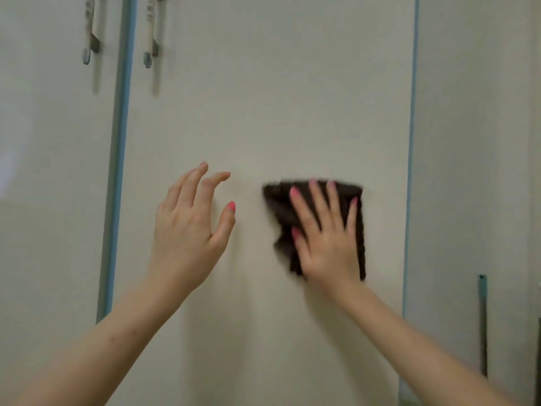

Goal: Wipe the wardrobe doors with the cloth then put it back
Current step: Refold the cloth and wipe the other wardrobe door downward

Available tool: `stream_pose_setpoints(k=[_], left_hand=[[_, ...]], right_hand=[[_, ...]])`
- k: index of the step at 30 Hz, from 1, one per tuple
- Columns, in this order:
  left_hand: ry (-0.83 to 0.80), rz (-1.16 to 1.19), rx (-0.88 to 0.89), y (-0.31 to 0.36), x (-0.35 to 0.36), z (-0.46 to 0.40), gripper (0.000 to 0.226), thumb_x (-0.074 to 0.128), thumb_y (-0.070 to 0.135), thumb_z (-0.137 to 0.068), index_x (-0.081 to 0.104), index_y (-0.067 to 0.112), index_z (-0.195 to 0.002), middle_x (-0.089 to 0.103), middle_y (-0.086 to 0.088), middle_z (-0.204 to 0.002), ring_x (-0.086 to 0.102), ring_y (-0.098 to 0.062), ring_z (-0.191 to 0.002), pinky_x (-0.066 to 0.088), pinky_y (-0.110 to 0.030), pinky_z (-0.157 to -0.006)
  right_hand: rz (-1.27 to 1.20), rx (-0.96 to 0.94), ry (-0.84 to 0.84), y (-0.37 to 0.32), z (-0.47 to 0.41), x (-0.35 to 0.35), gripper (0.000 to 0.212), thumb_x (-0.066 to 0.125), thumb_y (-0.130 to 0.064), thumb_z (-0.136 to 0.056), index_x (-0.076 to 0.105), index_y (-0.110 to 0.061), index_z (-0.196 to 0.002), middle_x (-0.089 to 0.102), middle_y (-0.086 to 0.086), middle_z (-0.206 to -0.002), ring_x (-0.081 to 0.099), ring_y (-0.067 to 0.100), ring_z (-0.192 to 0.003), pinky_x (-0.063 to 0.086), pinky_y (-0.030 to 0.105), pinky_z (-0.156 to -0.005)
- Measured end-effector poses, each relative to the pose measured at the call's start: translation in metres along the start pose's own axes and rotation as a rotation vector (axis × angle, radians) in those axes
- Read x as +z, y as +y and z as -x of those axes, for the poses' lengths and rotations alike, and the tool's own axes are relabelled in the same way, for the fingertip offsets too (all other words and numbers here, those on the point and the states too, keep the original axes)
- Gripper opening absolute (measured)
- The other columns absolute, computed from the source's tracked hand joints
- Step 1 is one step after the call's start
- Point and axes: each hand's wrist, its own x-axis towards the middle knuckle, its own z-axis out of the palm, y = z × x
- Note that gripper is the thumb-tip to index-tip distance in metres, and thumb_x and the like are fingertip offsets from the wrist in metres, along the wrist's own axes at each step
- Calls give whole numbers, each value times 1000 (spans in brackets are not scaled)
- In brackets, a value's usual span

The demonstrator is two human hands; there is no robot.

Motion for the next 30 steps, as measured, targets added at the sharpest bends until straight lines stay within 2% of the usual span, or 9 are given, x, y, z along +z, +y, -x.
stream_pose_setpoints(k=[5,8,10,13,18,22,25,28,30], left_hand=[[-34,17,-56,-10,-7,25,51,30,46,-88,41,25,-133,36,-2,-147,29,-22,-136,23,-36,-108],[-13,6,-51,-17,-18,31,50,31,45,-88,42,25,-133,36,0,-147,28,-20,-136,22,-35,-107],[4,-7,-61,-21,-23,26,50,31,45,-88,42,25,-133,36,-1,-147,28,-20,-136,19,-30,-109],[7,17,-73,-21,-29,23,50,32,44,-88,43,26,-133,35,-1,-147,27,-18,-136,9,-17,-107],[22,-39,-42,-28,-39,39,46,34,41,-90,43,26,-133,36,-1,-147,28,-16,-136,16,-22,-106],[6,-41,-65,-32,-33,50,48,34,42,-89,47,22,-131,41,-5,-144,34,-21,-134,22,-27,-106],[-16,-52,-109,-39,-32,56,49,32,45,-88,44,26,-132,37,-2,-147,30,-18,-136,21,-26,-104],[8,-45,-160,-48,-35,55,50,32,44,-87,44,25,-132,37,-3,-147,33,-21,-135,22,-28,-104],[13,-49,-177,-49,-36,56,50,33,44,-87,45,23,-131,38,-5,-146,35,-24,-133,25,-32,-105]], right_hand=[[-2,-360,-210,-39,107,-4,64,48,-29,-88,28,-29,-150,25,8,-156,15,31,-146,15,60,-113],[-34,-464,-223,-32,65,-5,60,46,-26,-92,28,-31,-149,28,4,-156,18,27,-146,13,57,-115],[-38,-408,-154,-28,0,-1,53,42,-29,-95,30,-32,-147,31,3,-155,21,25,-145,12,56,-115],[-44,-121,-36,-31,-89,8,50,36,-30,-96,34,-29,-146,32,3,-154,23,27,-144,6,55,-114],[-8,86,83,-73,-84,26,51,41,-27,-98,32,-22,-148,30,11,-155,21,33,-144,12,62,-114],[-94,-191,-24,-118,8,26,48,30,-32,-101,31,-21,-148,29,14,-154,21,35,-144,19,64,-111],[-105,-394,-169,-132,43,26,58,41,-32,-95,24,-23,-150,24,11,-157,15,32,-146,17,62,-112],[-125,-539,-253,-127,5,27,73,62,-22,-81,32,-24,-147,31,8,-154,21,29,-145,14,58,-115],[-114,-578,-225,-121,-46,27,68,64,-17,-81,40,-25,-144,37,8,-151,29,29,-142,15,56,-114]])
